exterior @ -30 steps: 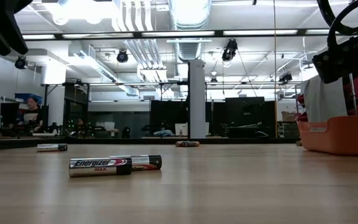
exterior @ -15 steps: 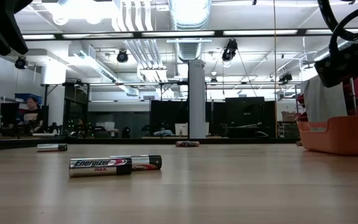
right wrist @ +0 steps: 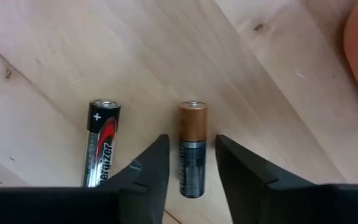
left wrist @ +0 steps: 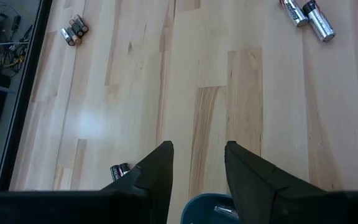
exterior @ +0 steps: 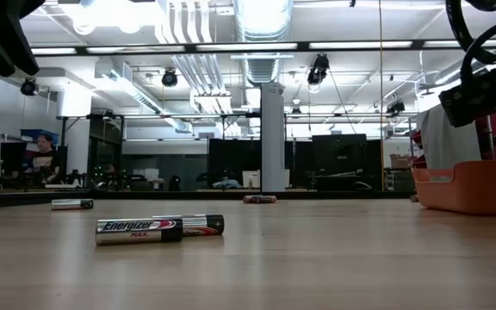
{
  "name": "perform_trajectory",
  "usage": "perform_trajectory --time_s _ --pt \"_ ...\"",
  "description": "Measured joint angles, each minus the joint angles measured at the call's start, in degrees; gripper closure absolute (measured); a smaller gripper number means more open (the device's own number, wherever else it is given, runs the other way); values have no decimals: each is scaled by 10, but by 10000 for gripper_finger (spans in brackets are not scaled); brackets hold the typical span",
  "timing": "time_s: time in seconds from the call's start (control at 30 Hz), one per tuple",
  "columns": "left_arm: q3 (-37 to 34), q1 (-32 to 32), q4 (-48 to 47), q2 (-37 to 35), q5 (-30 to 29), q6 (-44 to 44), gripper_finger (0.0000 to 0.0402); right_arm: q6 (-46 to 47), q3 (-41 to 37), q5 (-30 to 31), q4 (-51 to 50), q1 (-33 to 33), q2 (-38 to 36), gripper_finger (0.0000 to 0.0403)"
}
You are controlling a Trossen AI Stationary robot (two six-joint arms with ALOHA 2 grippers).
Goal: Sort batteries
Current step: Put the black battery into the orange bin
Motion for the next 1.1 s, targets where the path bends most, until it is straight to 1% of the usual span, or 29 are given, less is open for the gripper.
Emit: perform_trajectory --time_s 0.2,0.23,0.5,0.67,0.83,0.97,1.1 --pt "0 0 3 0 0 0 277 -15 0 0 2 0 1 362" --pt "0 0 3 0 0 0 277 -19 -1 0 2 0 1 367" --pt "0 0 3 0 0 0 277 -27 0 3 2 0 0 367" --pt "0 0 4 0 0 0 277 -39 18 0 -18 0 -7 367" --pt "0 0 4 0 0 0 277 -52 46 -2 -31 -1 -35 367" --pt "0 0 6 0 -6 0 277 -82 71 -2 -47 -5 -70 367" --pt "0 0 6 0 -15 0 277 -102 100 10 -121 -26 -115 367"
